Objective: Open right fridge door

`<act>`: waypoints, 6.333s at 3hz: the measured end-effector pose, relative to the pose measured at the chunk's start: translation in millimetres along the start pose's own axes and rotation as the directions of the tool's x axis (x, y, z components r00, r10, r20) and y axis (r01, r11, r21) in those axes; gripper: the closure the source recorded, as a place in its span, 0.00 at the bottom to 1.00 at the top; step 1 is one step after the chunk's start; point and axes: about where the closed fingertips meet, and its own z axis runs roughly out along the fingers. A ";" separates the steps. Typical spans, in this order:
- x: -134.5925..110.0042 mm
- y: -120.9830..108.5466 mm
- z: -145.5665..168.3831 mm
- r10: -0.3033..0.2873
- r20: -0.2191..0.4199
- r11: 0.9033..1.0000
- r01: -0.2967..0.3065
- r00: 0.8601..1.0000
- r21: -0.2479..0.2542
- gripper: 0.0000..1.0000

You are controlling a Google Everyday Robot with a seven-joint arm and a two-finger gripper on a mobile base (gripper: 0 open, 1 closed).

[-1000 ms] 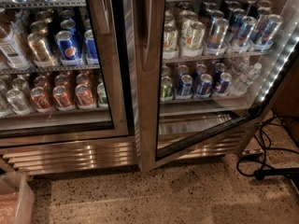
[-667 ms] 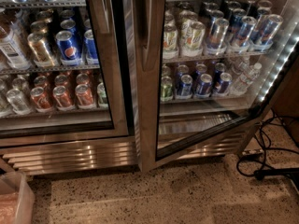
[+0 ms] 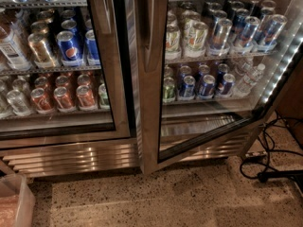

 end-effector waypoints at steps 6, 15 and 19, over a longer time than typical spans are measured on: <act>0.0 0.0 0.0 0.000 0.000 1.000 0.000 1.000 0.000 0.00; 0.0 0.0 0.0 0.000 0.000 1.000 0.000 1.000 0.000 0.12; 0.0 0.0 0.0 0.000 0.000 1.000 0.000 1.000 0.000 0.01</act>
Offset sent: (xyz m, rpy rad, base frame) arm -0.0050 0.0437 -0.0818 0.1025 0.1725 0.0989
